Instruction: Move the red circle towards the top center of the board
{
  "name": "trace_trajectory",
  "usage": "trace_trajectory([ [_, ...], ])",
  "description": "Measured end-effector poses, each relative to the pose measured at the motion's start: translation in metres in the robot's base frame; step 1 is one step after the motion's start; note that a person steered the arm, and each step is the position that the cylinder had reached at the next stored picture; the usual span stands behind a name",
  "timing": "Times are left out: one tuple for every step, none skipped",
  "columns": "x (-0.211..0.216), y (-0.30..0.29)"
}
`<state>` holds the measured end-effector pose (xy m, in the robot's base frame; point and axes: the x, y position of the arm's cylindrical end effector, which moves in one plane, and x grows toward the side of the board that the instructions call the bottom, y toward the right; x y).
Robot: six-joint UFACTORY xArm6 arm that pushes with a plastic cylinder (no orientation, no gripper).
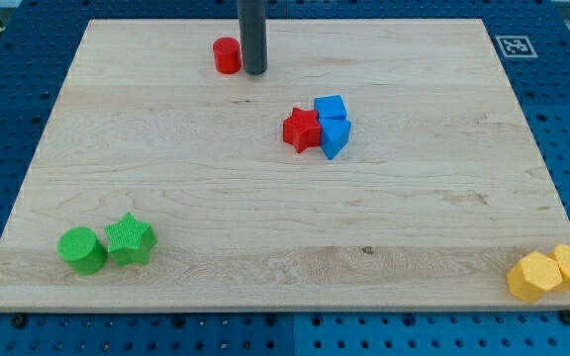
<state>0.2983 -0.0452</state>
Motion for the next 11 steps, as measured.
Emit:
trace_trajectory([
  [-0.002,0.000],
  [-0.018,0.000],
  [-0.004,0.000],
  [0.032,-0.002],
  [0.042,-0.037],
  [0.019,-0.042],
  [0.004,-0.010],
  [0.007,0.002],
  [0.025,-0.028],
  [0.026,-0.062],
  [0.004,-0.055],
])
